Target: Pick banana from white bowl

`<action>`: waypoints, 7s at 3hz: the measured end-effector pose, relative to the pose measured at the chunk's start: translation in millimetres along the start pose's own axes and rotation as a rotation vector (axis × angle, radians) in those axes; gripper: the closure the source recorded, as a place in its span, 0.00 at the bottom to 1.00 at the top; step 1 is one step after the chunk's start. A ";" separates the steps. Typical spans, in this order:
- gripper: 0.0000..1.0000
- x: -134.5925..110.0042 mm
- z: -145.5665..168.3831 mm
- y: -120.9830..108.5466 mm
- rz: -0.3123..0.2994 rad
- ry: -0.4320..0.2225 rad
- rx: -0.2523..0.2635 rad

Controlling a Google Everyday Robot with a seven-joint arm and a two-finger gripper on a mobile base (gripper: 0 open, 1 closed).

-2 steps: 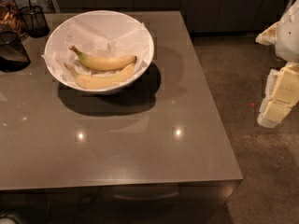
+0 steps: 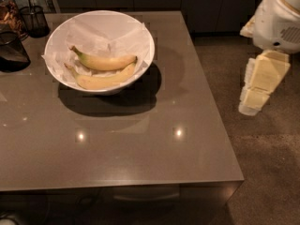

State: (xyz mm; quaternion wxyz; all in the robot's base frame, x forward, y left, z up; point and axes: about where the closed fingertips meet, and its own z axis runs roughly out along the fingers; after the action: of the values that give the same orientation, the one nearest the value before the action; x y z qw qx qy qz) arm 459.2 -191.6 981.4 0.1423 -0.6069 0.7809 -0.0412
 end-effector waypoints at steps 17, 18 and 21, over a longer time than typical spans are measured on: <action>0.32 -291.1 165.3 -60.1 -0.427 -0.067 -0.233; 0.35 -298.1 171.1 -56.6 -0.409 -0.086 -0.260; 0.39 -314.0 183.6 -41.8 -0.366 -0.130 -0.322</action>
Offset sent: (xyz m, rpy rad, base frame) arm 0.0434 0.1057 -0.0401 -0.1686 0.2836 0.1760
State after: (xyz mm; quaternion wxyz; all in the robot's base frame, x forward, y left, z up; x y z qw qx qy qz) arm 618.3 118.7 869.9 0.0837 -0.7545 0.6435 0.0976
